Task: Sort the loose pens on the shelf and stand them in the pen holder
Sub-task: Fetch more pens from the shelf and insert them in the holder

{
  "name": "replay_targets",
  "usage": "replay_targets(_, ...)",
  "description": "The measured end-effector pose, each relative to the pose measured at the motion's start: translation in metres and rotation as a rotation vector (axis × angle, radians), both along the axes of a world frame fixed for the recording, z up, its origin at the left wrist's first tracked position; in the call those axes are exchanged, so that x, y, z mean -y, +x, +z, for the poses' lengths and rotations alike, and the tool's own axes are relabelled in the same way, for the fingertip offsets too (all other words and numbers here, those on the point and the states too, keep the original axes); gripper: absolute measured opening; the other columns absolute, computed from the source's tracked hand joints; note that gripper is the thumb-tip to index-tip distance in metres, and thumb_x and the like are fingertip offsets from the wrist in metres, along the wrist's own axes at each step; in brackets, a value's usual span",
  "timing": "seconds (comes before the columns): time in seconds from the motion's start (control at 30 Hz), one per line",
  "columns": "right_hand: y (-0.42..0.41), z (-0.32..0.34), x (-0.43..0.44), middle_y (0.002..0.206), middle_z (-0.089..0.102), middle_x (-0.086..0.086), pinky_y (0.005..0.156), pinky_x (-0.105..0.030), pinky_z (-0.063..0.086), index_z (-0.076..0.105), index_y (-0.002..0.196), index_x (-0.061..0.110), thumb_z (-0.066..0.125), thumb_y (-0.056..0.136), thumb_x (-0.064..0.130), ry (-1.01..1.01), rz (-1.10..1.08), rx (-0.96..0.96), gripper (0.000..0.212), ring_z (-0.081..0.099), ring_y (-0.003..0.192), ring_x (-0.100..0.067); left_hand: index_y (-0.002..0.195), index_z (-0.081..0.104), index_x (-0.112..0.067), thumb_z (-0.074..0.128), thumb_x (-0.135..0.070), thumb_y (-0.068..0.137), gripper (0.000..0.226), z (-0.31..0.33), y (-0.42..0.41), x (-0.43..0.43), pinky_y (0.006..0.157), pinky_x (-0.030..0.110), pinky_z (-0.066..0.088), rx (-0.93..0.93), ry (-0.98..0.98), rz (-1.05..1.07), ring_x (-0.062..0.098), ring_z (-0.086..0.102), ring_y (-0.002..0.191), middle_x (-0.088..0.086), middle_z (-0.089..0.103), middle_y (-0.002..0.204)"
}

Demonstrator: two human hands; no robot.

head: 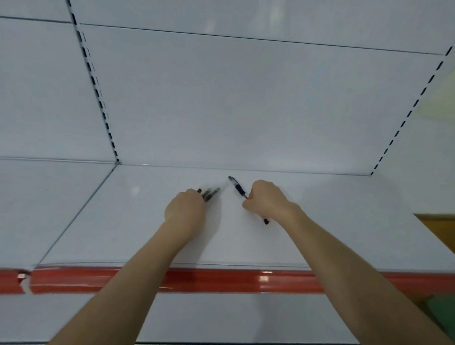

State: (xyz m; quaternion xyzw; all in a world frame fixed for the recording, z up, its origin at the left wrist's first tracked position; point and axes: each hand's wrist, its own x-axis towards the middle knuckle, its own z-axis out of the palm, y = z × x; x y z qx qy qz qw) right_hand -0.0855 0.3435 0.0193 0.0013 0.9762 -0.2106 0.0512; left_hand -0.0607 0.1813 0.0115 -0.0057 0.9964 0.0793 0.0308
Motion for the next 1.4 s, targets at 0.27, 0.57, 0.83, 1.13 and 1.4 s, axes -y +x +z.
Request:
replay_targets(0.27,0.054,0.015,0.022,0.073,0.063,-0.001,0.055,-0.018,0.051,0.061,0.080,0.016,0.059,0.084,0.006,-0.958,0.040,-0.055,0.010,0.060,0.065,-0.012,0.096,0.051,-0.005,0.045,-0.014,0.096,0.010,0.027,0.017,0.022,0.076,0.034,0.057,-0.015,1.638,0.106,0.021,0.068,0.086,0.011,0.067,0.094)
replay_targets(0.57,0.085,0.013,0.106,0.074,0.065,0.012,0.060,-0.010,0.046,0.064,0.075,0.029,0.062,0.085,0.016,-0.981,0.304,-0.199,0.016,0.058,0.071,0.001,0.100,0.054,-0.003,0.054,-0.008,0.089,0.012,0.050,0.064,0.060,0.068,0.029,0.058,-0.469,1.764,0.149,0.015,0.069,0.072,0.001,0.070,0.076)
replay_targets(0.83,0.113,0.027,0.208,0.070,0.069,0.001,0.059,-0.019,0.052,0.063,0.088,0.020,0.055,0.090,0.014,-1.037,0.556,-0.072,0.010,0.067,0.062,-0.008,0.096,0.055,-0.006,0.053,-0.007,0.089,0.007,0.063,0.109,0.159,0.067,0.026,0.057,-0.707,1.802,0.213,0.016,0.071,0.080,0.001,0.073,0.080)
replay_targets(1.13,0.160,0.035,0.389,0.071,0.067,0.001,0.069,-0.026,0.047,0.067,0.069,0.019,0.061,0.085,0.022,-0.842,0.730,-0.170,0.017,0.061,0.071,-0.012,0.088,0.061,-0.017,0.061,-0.011,0.084,0.008,0.053,0.198,0.345,0.065,0.019,0.051,-0.854,1.518,0.371,0.006,0.068,0.077,-0.006,0.074,0.081)
replay_targets(1.4,0.202,0.077,0.556,0.079,0.067,0.015,0.070,-0.006,0.045,0.067,0.082,0.028,0.067,0.082,0.024,-1.060,0.961,-0.092,0.004,0.061,0.076,0.008,0.086,0.065,-0.016,0.067,-0.010,0.075,0.013,0.047,0.282,0.484,0.062,0.016,0.053,-0.907,1.415,0.447,0.008,0.069,0.071,-0.006,0.073,0.071)
